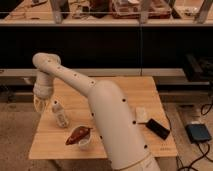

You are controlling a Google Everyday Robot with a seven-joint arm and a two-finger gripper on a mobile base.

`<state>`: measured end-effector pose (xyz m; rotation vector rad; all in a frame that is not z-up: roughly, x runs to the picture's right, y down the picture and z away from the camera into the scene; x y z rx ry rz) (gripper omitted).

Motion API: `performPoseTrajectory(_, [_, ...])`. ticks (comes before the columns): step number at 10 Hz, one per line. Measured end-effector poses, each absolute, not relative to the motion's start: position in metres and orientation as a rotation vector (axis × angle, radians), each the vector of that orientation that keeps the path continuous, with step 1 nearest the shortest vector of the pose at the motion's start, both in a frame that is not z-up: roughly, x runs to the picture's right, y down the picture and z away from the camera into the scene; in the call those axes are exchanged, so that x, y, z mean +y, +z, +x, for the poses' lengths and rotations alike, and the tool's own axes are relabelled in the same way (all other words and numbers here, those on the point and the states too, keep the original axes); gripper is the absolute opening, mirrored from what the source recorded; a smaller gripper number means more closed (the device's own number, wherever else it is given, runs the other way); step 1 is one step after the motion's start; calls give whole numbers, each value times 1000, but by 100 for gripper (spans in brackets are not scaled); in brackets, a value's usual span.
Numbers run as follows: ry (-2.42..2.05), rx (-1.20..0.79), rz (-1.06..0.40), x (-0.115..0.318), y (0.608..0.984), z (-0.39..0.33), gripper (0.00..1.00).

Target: Knock the bottle over

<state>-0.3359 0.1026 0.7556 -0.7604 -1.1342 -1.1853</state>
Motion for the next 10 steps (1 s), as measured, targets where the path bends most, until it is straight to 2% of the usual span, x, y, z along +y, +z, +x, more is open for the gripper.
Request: performPoseTrajectory(10, [-1201, -1142, -787, 110, 763, -333, 10])
